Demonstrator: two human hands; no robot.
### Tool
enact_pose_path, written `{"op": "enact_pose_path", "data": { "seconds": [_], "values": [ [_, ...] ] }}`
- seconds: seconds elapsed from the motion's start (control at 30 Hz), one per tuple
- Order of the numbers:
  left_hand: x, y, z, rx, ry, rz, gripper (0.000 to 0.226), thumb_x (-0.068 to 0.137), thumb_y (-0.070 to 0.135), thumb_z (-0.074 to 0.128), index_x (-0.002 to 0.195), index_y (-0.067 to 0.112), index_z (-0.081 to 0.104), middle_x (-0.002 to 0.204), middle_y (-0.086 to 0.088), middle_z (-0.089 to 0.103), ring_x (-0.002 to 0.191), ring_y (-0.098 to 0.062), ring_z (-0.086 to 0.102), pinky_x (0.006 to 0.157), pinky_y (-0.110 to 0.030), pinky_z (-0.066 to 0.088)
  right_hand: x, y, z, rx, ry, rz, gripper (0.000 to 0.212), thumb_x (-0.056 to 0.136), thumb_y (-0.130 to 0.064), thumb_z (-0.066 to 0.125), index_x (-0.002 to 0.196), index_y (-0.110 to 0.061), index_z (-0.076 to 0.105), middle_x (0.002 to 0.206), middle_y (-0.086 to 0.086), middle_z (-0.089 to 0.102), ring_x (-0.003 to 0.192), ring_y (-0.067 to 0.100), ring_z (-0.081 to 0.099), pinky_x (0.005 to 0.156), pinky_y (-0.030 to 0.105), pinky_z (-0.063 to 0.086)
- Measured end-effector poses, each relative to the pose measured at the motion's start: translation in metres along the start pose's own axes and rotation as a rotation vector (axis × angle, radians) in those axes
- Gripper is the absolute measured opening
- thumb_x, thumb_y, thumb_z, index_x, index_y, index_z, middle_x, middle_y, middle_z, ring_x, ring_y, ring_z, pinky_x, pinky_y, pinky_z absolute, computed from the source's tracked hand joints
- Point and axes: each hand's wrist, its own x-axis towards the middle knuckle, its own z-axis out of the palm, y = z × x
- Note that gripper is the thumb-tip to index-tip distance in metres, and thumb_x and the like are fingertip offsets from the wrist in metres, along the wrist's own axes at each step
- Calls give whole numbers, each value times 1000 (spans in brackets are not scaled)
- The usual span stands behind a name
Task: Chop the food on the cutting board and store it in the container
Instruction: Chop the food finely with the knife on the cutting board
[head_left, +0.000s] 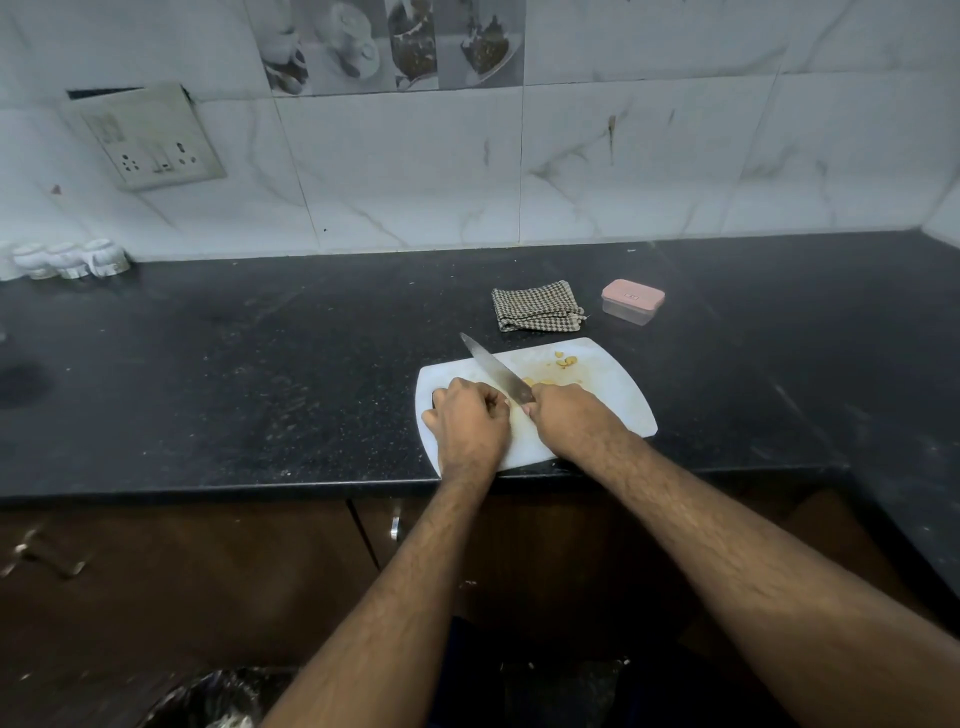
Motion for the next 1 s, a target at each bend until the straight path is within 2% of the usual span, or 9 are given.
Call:
{"op": "enact_pose_path", "data": {
  "seconds": [0.1, 0.27, 0.37, 0.47, 0.6, 0.67, 0.87, 1.0],
  "values": [
    [-1, 1, -1, 8, -5, 23, 13, 99, 28, 61, 98, 23, 73, 112, 6, 60, 104, -13, 39, 88, -34, 21, -3, 4, 6, 72, 62, 61, 35, 107, -36, 41, 131, -16, 56, 101, 4, 64, 86, 18, 54, 73, 33, 44],
    [-2, 5, -4, 50, -15, 45, 25, 100, 30, 51, 111, 22, 72, 120, 0, 61, 113, -19, 45, 90, -39, 26, -3, 2, 9, 85, 74, 96, 35, 107, -37, 40, 132, -17, 55, 91, -1, 55, 83, 18, 53, 69, 33, 43],
    [-4, 6, -6, 72, -37, 59, 25, 98, 32, 52, 110, 23, 73, 120, 0, 61, 113, -20, 45, 89, -38, 24, -3, 2, 6, 78, 61, 82, 35, 107, -37, 41, 131, -16, 56, 90, -1, 53, 84, 18, 52, 71, 32, 43],
    [-6, 8, -7, 123, -56, 81, 22, 92, 38, 60, 107, 27, 73, 119, 2, 60, 113, -20, 44, 92, -40, 29, -3, 3, 4, 64, 47, 65, 33, 107, -38, 42, 126, -16, 57, 88, -1, 53, 84, 19, 52, 71, 33, 43],
    [-6, 10, -8, 156, -82, 85, 22, 90, 43, 64, 108, 32, 72, 121, 3, 58, 116, -21, 43, 97, -42, 31, -1, 5, 5, 51, 36, 75, 33, 106, -39, 41, 121, -15, 58, 105, 7, 64, 87, 21, 51, 72, 35, 44],
    [-6, 10, -8, 146, -83, 75, 21, 90, 43, 64, 107, 34, 73, 121, 3, 58, 116, -20, 43, 98, -41, 31, 0, 5, 4, 45, 33, 70, 33, 106, -39, 41, 121, -15, 58, 102, 6, 62, 87, 20, 52, 72, 35, 44],
    [-5, 8, -8, 89, -60, 52, 19, 93, 40, 66, 106, 32, 78, 118, 7, 61, 113, -17, 43, 91, -35, 26, -3, 2, 2, 38, 18, 52, 32, 107, -38, 41, 124, -15, 57, 91, 0, 52, 86, 19, 51, 72, 33, 43],
    [-6, 7, -7, 26, -42, 46, 16, 92, 39, 70, 100, 31, 80, 109, 11, 65, 108, -16, 42, 87, -33, 22, -6, -2, 0, -21, 11, 42, 32, 107, -35, 41, 127, -16, 56, 103, 6, 61, 88, 21, 51, 73, 35, 46]
  ]
}}
